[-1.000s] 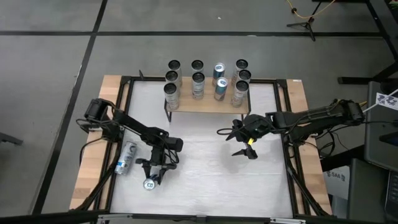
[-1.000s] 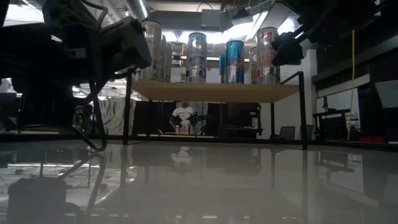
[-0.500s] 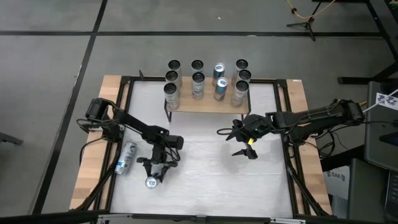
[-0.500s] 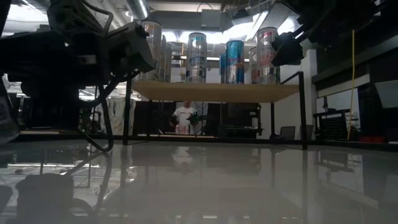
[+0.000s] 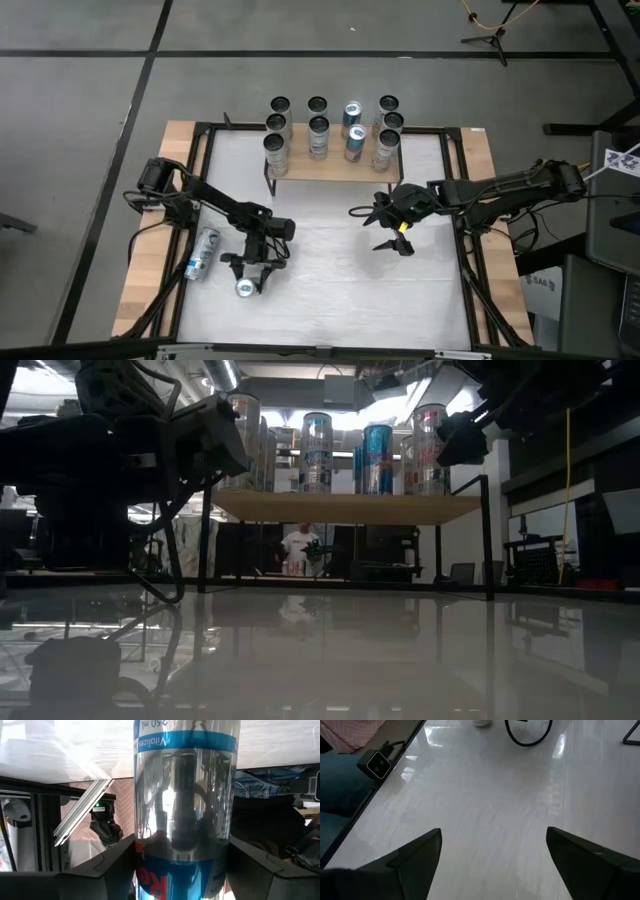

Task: Sort soda cans
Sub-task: Put the blue soda can on the shelf and align with other blue soda cans

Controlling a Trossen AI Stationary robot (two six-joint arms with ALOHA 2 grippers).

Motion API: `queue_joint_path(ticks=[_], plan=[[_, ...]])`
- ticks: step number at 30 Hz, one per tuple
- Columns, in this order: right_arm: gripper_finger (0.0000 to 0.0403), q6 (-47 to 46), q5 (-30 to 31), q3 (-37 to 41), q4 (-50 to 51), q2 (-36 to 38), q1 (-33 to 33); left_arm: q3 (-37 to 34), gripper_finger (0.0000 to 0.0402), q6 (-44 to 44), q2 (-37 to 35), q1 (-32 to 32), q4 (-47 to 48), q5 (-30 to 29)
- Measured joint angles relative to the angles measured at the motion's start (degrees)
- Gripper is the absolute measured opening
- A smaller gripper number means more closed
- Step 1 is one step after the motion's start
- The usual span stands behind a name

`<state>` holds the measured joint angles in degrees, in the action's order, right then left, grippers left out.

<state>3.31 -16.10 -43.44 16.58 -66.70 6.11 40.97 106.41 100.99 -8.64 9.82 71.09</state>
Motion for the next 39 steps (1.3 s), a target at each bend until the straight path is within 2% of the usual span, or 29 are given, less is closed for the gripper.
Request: queue_joint_path(ticks=[10,39], plan=[[0.0356,-0.01,-0.01,0.00,0.01,0.00,-0.02,0.02,0.0261,0.08,-0.09,0.00,-0.07,-2.62],[0.0356,0.00,0.00,0.00,0.02,0.00,-0.01,0.02,0.0261,-3.52,-0.09,-0.02,0.13,-2.53]])
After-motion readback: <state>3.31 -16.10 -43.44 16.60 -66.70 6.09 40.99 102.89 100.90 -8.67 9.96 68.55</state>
